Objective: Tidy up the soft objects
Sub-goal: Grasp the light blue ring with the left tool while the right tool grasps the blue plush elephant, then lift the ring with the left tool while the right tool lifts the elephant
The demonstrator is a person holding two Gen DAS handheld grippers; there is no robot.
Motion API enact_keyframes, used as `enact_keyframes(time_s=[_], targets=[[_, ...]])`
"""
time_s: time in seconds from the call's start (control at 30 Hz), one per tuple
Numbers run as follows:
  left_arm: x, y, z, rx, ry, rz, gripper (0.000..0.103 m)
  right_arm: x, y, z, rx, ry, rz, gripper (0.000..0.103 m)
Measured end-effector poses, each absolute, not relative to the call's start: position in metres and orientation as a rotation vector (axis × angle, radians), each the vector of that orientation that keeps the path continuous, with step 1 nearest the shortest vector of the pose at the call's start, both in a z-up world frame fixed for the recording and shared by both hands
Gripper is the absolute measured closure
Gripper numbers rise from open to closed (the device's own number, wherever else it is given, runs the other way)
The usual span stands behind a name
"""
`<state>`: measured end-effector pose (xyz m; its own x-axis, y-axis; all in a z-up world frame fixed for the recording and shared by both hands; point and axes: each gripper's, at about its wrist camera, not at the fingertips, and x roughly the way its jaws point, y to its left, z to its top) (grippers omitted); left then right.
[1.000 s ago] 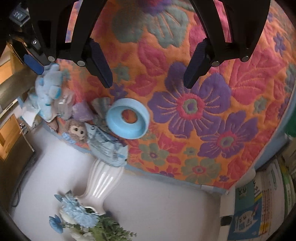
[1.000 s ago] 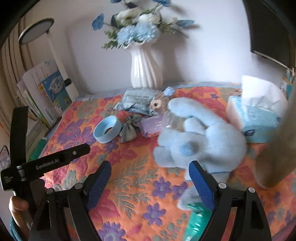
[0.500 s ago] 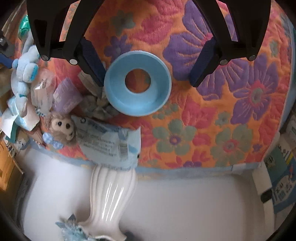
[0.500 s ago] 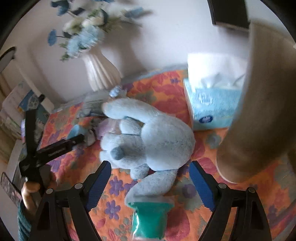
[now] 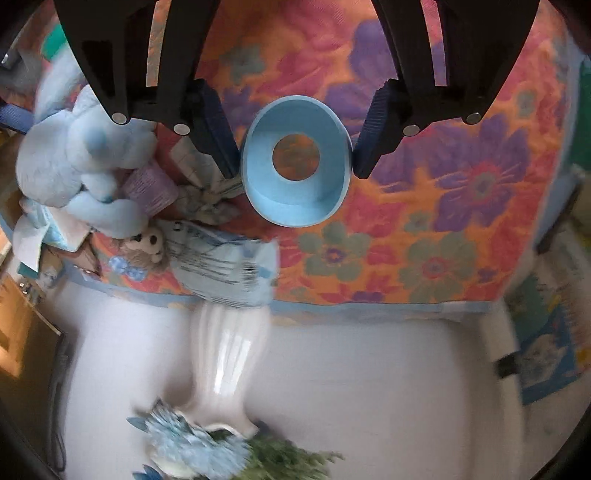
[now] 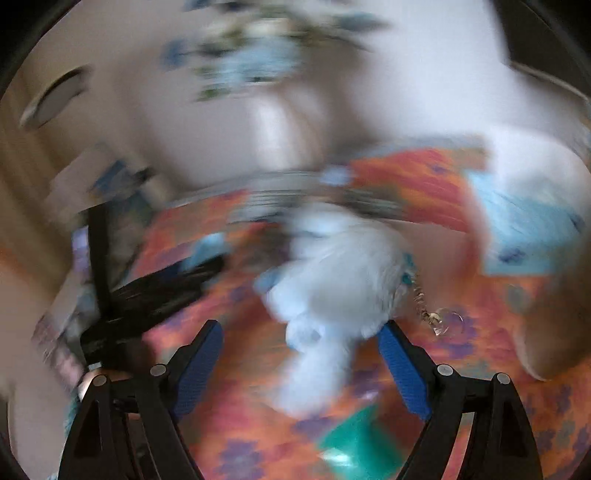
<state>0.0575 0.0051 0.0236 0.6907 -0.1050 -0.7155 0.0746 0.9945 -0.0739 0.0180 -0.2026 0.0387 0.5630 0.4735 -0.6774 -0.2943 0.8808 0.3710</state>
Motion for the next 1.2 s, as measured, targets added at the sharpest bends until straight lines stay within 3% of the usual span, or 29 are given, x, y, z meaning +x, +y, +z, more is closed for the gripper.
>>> enact_keyframes(time_s=[0.13,0.3,0.7,0.73,0.77,0.8,1.2], targets=[[0.033,0.028,0.032,-0.06,0.769,-0.035,0.042,-0.008,-0.182,0.06,0.182,0.859,0.608,0.018],[0.023,0.041,0.025,-0.08,0.763,-0.018,0.041,-0.018,-0.207,0.065,0.097,0.818,0.416,0.015],[0.023,0.029,0.022,-0.013,0.742,-0.024,0.039,0.04,-0.201,-0.001,0.121,0.981,0.329,0.013],[0.023,0.03,0.022,-0.017,0.746,-0.024,0.039,0.04,-0.199,-0.003,0.122,0.976,0.326,0.017],[0.024,0.032,0.021,-0.024,0.752,-0.025,0.039,0.041,-0.196,-0.005,0.112,0.967,0.322,0.035],[0.024,0.033,0.021,-0.03,0.759,-0.027,0.039,0.04,-0.193,-0.008,0.091,0.964,0.324,0.039],[0.021,0.022,0.02,0.033,0.751,-0.02,0.039,0.022,-0.166,-0.006,-0.069,0.822,0.268,0.04]])
